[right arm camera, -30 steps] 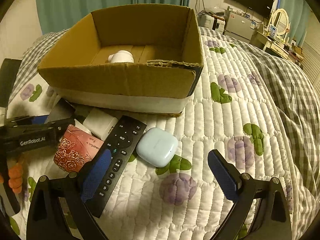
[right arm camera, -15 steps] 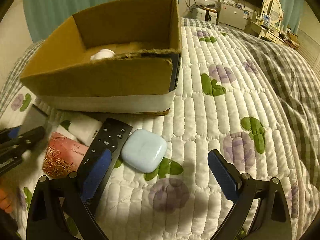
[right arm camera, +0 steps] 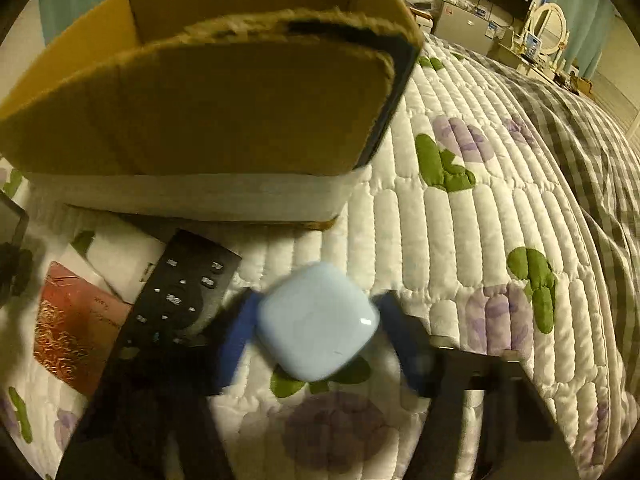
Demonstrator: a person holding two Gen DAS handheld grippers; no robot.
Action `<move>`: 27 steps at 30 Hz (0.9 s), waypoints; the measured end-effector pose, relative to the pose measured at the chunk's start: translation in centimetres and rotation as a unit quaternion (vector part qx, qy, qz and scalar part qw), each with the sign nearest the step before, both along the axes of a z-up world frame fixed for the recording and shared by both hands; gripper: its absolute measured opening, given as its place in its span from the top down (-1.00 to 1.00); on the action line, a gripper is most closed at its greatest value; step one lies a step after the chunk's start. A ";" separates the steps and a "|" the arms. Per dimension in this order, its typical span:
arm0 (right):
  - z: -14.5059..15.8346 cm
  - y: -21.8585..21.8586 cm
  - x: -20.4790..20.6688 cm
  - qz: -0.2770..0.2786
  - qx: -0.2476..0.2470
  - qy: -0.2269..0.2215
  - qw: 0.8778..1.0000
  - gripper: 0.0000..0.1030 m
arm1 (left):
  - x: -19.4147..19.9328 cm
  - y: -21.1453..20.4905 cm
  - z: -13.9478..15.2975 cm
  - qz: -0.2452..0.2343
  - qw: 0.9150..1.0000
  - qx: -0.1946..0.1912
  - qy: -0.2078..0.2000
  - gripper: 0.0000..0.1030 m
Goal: Organize rigid objects
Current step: 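Grasp the UGREEN charger with the left tool while the right tool grasps the blue earbud case, then lower the charger and earbud case into the box and open both tools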
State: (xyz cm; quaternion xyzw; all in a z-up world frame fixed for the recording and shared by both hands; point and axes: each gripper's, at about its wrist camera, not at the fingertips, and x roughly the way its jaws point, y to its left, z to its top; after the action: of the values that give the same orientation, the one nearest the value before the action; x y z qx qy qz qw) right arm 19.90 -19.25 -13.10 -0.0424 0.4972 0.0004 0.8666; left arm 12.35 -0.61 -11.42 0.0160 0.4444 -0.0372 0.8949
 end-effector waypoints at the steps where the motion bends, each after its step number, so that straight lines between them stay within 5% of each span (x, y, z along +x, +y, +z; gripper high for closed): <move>1: 0.1 0.3 0.0 0.001 0.002 -0.002 1.000 -0.11 | -0.2 0.0 0.1 0.000 1.000 -0.001 0.000 -0.04; 8: 2.8 -0.3 -2.4 0.016 0.019 -0.028 0.999 -0.11 | -1.9 -0.5 1.7 -0.004 1.000 0.000 -0.014 -0.04; 18: 11.2 -0.2 -6.0 0.059 0.049 -0.090 0.993 -0.11 | -3.9 -1.5 8.8 -0.023 0.997 -0.010 -0.073 -0.04; 27: 19.3 -0.5 -3.6 0.070 0.045 -0.160 0.984 -0.11 | 1.1 -3.3 13.1 -0.032 0.994 0.001 -0.104 -0.05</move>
State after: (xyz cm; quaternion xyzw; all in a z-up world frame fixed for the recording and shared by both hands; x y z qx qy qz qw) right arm 16.25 -19.71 6.22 -0.0379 0.3470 0.0764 0.9340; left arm 13.49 -3.91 1.65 0.0347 0.3478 -0.0636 0.9348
